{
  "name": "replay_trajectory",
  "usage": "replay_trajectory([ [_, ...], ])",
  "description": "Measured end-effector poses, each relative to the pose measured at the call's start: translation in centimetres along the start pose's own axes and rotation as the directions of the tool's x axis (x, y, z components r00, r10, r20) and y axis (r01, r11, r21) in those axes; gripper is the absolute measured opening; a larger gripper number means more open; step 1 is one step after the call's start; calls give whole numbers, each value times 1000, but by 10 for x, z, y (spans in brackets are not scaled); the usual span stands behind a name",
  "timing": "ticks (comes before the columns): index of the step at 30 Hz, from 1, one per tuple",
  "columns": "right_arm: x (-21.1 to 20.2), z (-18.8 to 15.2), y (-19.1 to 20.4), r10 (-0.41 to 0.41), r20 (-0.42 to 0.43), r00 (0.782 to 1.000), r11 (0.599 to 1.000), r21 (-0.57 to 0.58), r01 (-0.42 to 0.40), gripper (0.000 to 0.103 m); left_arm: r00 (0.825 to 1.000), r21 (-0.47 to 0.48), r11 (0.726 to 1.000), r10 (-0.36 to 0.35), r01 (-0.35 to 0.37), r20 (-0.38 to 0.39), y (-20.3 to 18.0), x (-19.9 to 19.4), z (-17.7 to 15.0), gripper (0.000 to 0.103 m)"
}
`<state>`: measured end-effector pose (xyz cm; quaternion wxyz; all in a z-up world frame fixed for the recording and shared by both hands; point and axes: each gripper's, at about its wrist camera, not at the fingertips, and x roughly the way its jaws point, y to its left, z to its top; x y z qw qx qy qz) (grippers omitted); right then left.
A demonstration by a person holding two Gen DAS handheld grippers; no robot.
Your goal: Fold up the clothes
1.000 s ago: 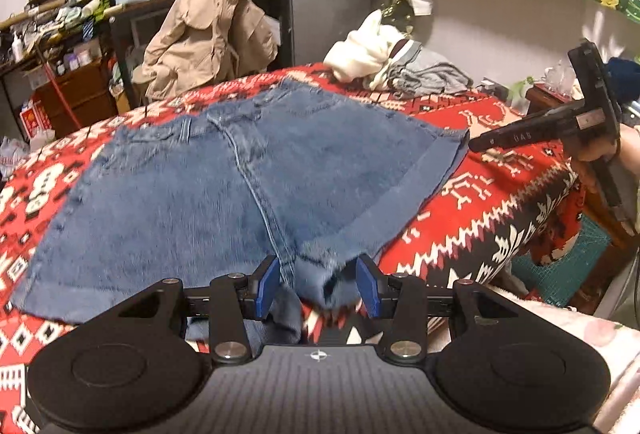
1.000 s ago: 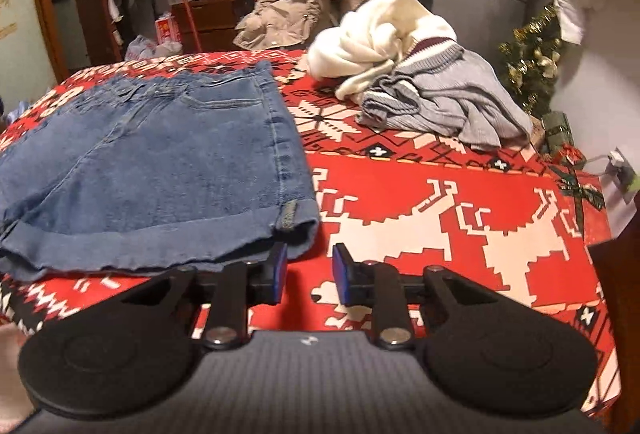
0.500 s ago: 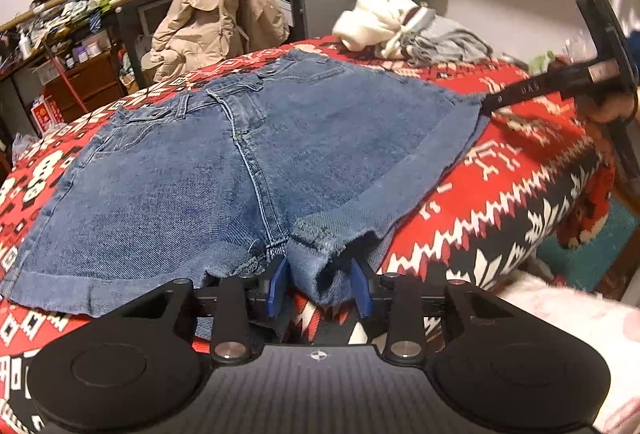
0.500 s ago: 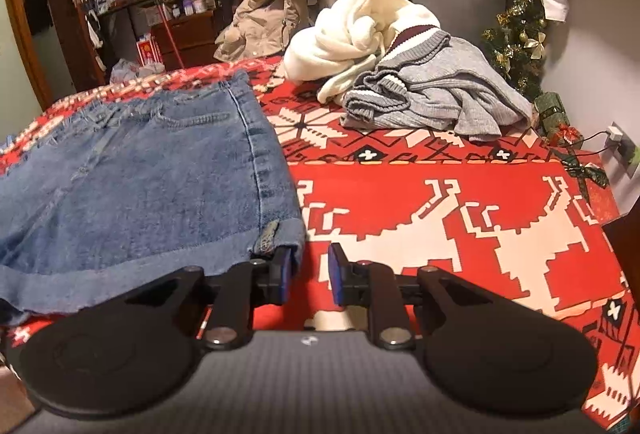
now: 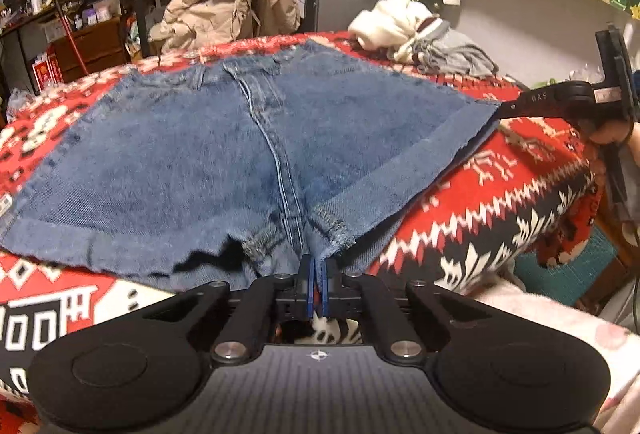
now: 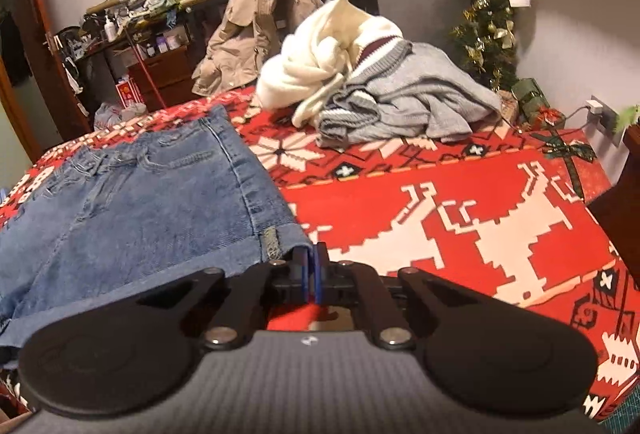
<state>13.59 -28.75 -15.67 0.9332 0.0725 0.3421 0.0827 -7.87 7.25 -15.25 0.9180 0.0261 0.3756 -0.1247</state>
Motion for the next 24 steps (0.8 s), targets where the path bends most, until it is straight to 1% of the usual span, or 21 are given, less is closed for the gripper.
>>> replay_trajectory([
  [2, 7, -4, 0, -5, -19, 1000, 1000, -13, 5, 3, 1000, 12, 1000, 0, 0, -2, -1, 0, -1, 4],
  [4, 8, -6, 2, -8, -20, 1000, 999, -39, 7, 4, 1000, 28, 1000, -5, 5, -5, -3, -1, 0, 4],
  [5, 7, -7, 2, -7, -22, 1000, 999, -47, 6, 5, 1000, 35, 999, -8, 8, -7, -3, -2, 0, 6],
  [6, 6, -7, 3, -5, -24, 1000, 999, -53, 4, 9, 1000, 44, 999, -11, 12, -10, -4, -4, -1, 9],
  [11, -15, -10, 9, -25, -17, 1000, 993, -115, 22, 9, 999, 77, 996, -34, 35, -6, -6, -18, -5, 11],
  [13, -28, -12, 14, -14, -8, 1000, 991, -133, 13, 9, 999, 80, 996, -39, 39, 5, -5, -24, -6, 11],
  [16, -47, -15, 31, 35, -8, 999, 985, -168, -36, 9, 999, 70, 997, -34, 32, 25, -1, -33, -4, 13],
  [18, -56, -17, 49, 78, -11, 997, 978, -193, -79, 10, 999, 64, 998, -19, 16, 41, 4, -38, -3, 20],
  [19, -60, -18, 59, 107, -15, 994, 973, -204, -108, 10, 999, 62, 998, -11, 8, 48, 6, -40, -3, 22],
  [22, -70, -22, 94, 206, -36, 978, 952, -225, -209, 11, 999, 51, 999, 7, -9, 51, 14, -41, -6, 24],
  [24, -75, -25, 120, 274, -60, 960, 930, -238, -281, 12, 999, 35, 999, 18, -20, 47, 22, -42, -7, 24],
])
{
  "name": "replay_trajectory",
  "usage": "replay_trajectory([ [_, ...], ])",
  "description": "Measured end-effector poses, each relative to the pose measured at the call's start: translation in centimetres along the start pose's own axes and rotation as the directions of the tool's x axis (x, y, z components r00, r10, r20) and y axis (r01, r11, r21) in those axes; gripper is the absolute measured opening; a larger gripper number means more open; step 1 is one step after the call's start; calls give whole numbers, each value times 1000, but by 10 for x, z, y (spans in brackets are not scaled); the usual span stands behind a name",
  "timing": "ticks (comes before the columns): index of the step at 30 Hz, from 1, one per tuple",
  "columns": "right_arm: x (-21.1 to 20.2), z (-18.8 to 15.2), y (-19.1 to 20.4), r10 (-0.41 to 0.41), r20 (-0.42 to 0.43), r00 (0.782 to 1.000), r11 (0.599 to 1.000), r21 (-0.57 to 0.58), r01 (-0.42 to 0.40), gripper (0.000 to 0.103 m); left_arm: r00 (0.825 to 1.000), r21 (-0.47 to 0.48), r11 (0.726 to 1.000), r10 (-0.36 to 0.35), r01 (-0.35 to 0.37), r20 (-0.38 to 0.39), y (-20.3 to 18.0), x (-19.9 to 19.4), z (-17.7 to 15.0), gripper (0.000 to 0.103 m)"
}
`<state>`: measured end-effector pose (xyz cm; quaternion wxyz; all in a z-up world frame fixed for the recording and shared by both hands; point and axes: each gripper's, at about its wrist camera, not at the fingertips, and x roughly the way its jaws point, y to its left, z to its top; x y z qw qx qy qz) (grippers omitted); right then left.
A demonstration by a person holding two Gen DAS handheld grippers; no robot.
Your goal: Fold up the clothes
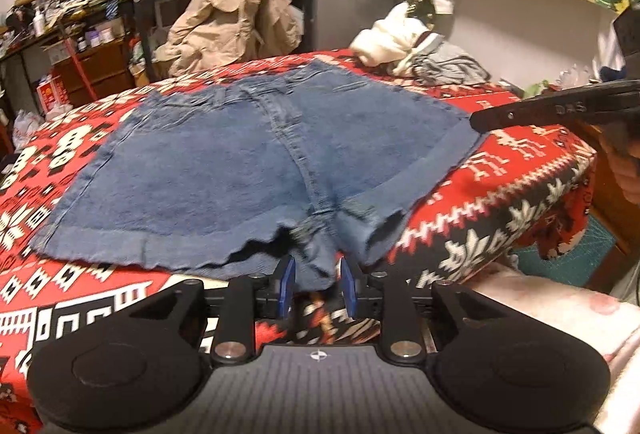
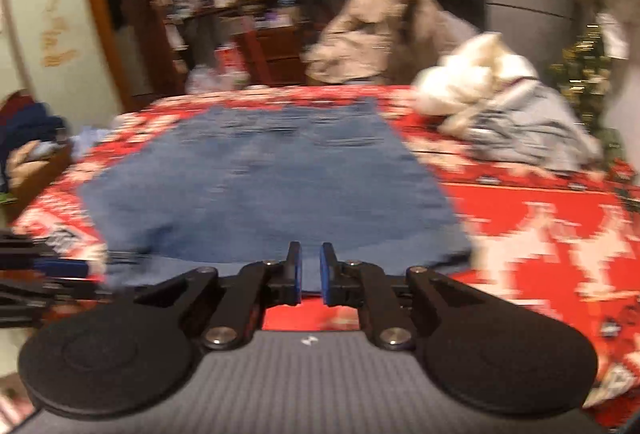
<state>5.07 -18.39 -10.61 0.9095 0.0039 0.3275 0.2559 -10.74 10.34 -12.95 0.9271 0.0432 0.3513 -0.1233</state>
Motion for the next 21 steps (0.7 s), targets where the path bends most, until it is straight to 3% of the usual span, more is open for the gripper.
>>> replay_trajectory([
  [5, 15, -1, 74, 162, -55, 985, 984, -65, -166, 12, 998, -27, 998, 64, -63, 4, 24, -8, -4, 24],
  [8, 29, -3, 112, 200, -92, 975, 973, -98, -209, 17, 993, -41, 992, 122, -122, 1, 49, -10, -6, 24],
  [11, 46, -4, 144, 183, -128, 975, 968, -151, -202, 23, 983, -49, 982, 181, -181, -5, 76, -9, -9, 25],
  [15, 66, -8, 169, 141, -171, 975, 965, -196, -174, 23, 963, -98, 958, 267, -268, -19, 125, -8, -9, 27],
  [18, 77, -10, 174, 117, -173, 978, 969, -196, -151, 23, 949, -114, 942, 314, -315, -26, 156, -4, -8, 31],
  [21, 83, -11, 172, 70, -160, 985, 975, -198, -102, 24, 938, -67, 936, 345, -347, -39, 174, 5, -9, 31],
])
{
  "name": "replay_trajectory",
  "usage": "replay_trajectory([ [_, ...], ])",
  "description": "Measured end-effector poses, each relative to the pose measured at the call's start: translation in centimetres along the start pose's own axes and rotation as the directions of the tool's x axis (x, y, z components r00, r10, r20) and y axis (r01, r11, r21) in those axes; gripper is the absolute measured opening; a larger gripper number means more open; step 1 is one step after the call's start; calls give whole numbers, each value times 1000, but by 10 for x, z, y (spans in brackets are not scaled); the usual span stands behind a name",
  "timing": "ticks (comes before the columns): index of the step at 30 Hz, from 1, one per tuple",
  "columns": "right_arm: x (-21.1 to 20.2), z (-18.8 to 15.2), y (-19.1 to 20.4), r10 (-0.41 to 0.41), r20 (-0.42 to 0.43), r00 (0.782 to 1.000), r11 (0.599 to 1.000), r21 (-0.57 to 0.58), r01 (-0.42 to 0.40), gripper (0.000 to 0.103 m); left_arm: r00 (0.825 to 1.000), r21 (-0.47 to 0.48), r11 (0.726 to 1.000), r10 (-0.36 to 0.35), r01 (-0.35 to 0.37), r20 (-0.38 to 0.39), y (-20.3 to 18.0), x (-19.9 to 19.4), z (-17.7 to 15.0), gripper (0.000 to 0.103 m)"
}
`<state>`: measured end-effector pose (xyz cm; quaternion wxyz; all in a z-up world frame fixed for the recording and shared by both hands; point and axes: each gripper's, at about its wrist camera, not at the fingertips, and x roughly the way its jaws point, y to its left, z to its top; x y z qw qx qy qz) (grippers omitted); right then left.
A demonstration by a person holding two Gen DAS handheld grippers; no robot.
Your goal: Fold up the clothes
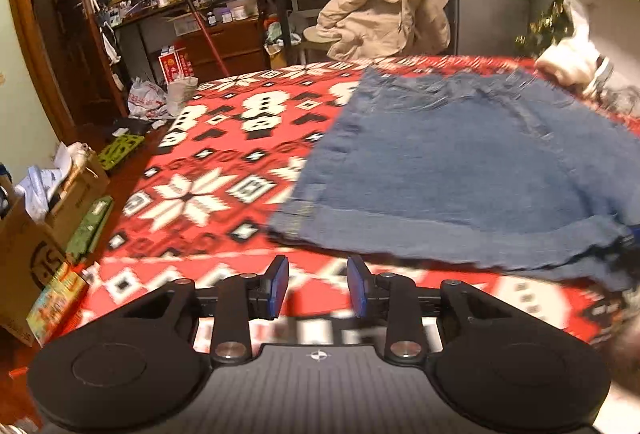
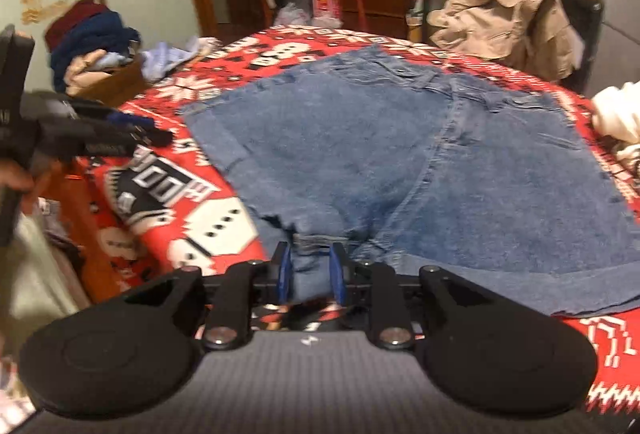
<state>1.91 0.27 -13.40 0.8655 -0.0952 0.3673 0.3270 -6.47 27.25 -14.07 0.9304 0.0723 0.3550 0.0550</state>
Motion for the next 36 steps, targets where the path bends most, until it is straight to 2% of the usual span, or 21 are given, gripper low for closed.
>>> replay_trajectory([
  [4, 3, 1, -9, -45, 19, 999, 999, 28, 44, 24, 999, 90, 995, 38, -36, -21, 4, 19, 2, 32],
  [7, 2, 5, -17, -52, 34, 998, 997, 53, 50, 24, 998, 161, 985, 67, -66, 0, 0, 27, 6, 32],
  [9, 3, 7, -20, -50, 36, 998, 997, 59, 48, 24, 998, 175, 983, 58, -58, 6, 1, 31, 10, 32],
  [14, 3, 6, -20, -40, 27, 999, 997, 63, 39, 24, 998, 86, 996, -4, -2, 68, 10, 24, 22, 33],
  [16, 3, 6, -18, -37, 23, 999, 997, 62, 35, 24, 995, 37, 999, -24, 21, 93, 15, 22, 27, 38],
  [20, 7, 3, -12, -24, -1, 1000, 999, 47, 24, 27, 997, -1, 999, -34, 34, 64, 19, 34, 31, 40],
  [22, 8, 1, -10, -13, -8, 1000, 999, 42, 13, 27, 998, -20, 999, -40, 41, 39, 22, 41, 30, 31],
  [23, 8, 0, -10, -12, -10, 1000, 999, 38, 13, 27, 998, -44, 998, -49, 50, 32, 25, 44, 30, 21],
  [24, 8, -1, -9, -16, -14, 1000, 999, 34, 17, 28, 998, -76, 995, -58, 60, 28, 29, 46, 30, 18],
  [28, 10, -3, -8, -24, -37, 999, 999, 29, 26, 29, 996, -186, 979, -82, 85, 22, 40, 52, 30, 18],
  [32, 11, -3, 1, -46, -43, 998, 999, -19, 45, 29, 997, -175, 981, -81, 80, 5, 36, 56, 30, 18],
  [36, 13, -3, 13, -96, -51, 994, 993, -80, 92, 32, 996, -224, 970, -91, 93, 19, 41, 55, 31, 18],
])
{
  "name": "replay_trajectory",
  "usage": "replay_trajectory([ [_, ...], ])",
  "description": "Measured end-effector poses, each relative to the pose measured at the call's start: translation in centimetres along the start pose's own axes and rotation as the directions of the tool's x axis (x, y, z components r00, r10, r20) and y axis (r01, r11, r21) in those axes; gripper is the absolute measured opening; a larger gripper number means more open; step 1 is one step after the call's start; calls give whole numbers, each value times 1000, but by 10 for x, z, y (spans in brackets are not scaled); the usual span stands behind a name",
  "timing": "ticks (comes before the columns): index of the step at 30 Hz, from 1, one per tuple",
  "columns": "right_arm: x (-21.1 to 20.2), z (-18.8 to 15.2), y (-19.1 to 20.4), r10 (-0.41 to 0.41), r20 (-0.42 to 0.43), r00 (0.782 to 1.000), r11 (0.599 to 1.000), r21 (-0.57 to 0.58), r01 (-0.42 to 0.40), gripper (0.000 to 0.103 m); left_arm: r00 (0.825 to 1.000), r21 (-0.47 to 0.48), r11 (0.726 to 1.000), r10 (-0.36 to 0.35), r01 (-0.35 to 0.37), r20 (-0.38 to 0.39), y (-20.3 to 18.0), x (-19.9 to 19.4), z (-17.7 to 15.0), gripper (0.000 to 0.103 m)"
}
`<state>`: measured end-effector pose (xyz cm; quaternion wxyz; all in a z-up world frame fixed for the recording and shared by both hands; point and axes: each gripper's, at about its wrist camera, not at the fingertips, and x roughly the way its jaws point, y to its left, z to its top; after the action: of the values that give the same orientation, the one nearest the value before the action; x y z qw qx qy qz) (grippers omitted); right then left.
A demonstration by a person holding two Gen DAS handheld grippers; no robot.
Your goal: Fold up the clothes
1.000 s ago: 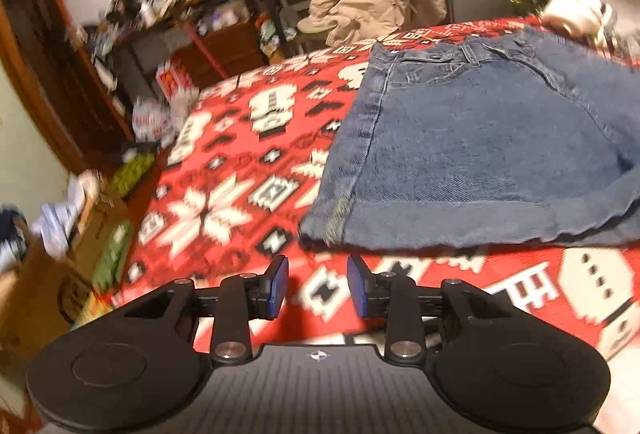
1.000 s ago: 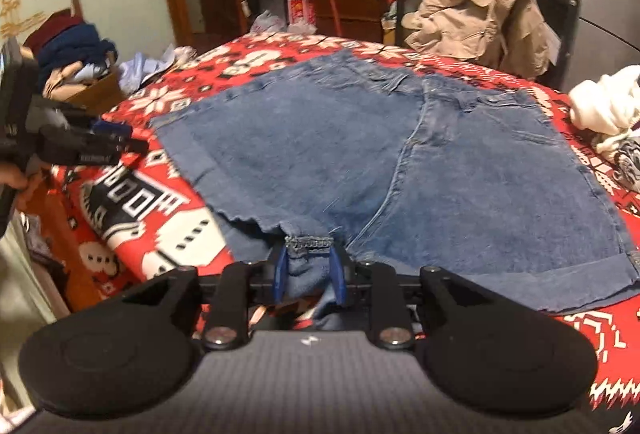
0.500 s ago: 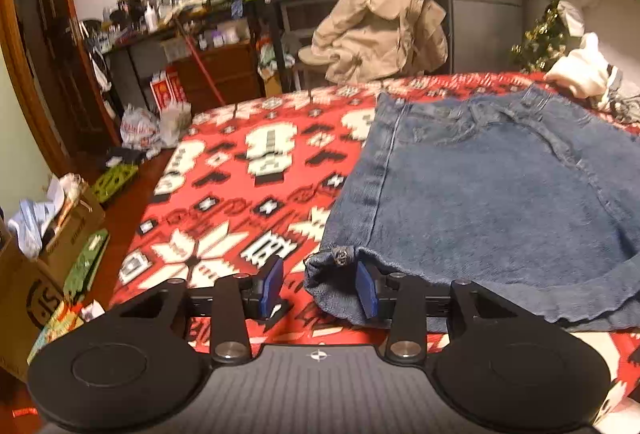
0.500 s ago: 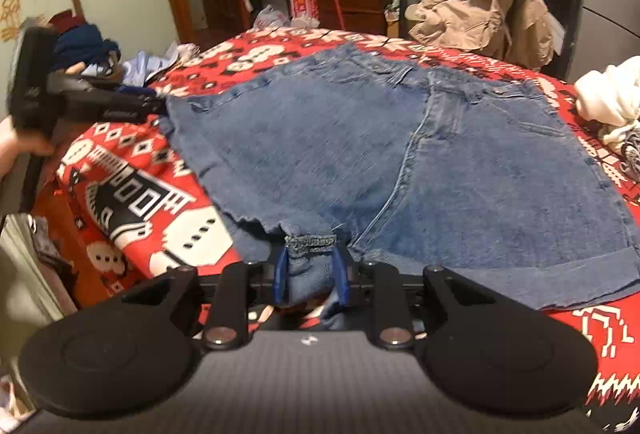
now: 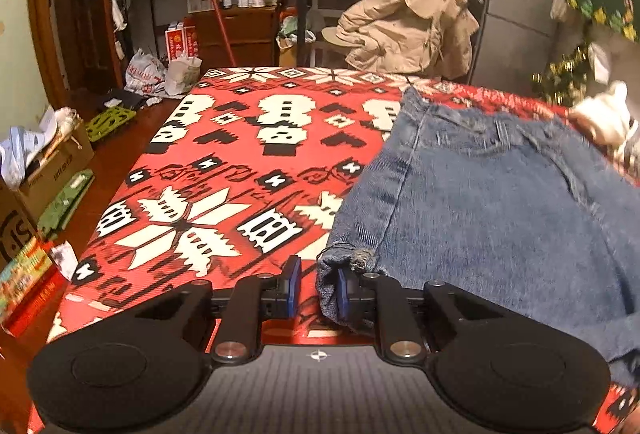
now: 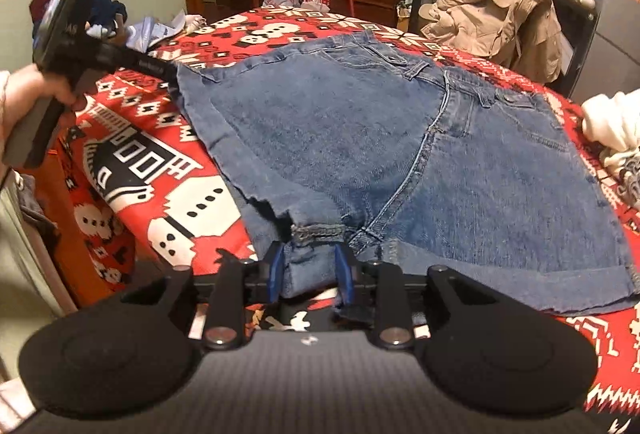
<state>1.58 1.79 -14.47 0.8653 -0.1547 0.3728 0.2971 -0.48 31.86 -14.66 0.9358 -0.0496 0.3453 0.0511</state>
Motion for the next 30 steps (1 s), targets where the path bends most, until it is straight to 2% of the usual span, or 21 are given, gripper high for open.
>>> replay_trajectory([
  [2, -1, -1, -1, -39, 7, 999, 999, 11, 39, 32, 1000, 3, 1000, 2, -2, 2, 1, 0, 1, 18],
  [6, -8, -5, -17, -96, 36, 995, 989, 114, 91, 29, 1000, 18, 1000, 11, -11, 5, 0, 0, 1, 19],
  [9, -7, -3, -22, -87, 30, 996, 986, 142, 82, 29, 1000, -5, 1000, 6, -6, 4, 0, 1, 0, 18],
  [12, 0, -1, -10, -58, 17, 998, 996, 74, 56, 29, 1000, -4, 1000, 2, -2, 3, 0, 1, 1, 17],
  [13, 2, -2, -5, -58, 13, 998, 998, 36, 58, 13, 1000, -11, 1000, -1, 1, 1, 1, 2, 1, 15],
  [15, 6, -3, 4, -62, 2, 998, 997, -50, 62, 4, 1000, -43, 999, -12, 12, -8, 6, 3, 2, 9],
  [21, -19, -16, 17, -53, 34, 998, 960, -275, 60, 2, 999, -143, 988, -53, 52, -5, 22, 6, 1, 8],
  [28, -13, -28, 26, -41, 16, 999, 928, -370, 44, 2, 997, -145, 987, -79, 76, -19, 27, 6, 0, 11],
  [30, -14, -30, 26, -36, 17, 999, 926, -376, 39, 3, 996, -135, 988, -84, 79, -36, 29, 4, 2, 20],
])
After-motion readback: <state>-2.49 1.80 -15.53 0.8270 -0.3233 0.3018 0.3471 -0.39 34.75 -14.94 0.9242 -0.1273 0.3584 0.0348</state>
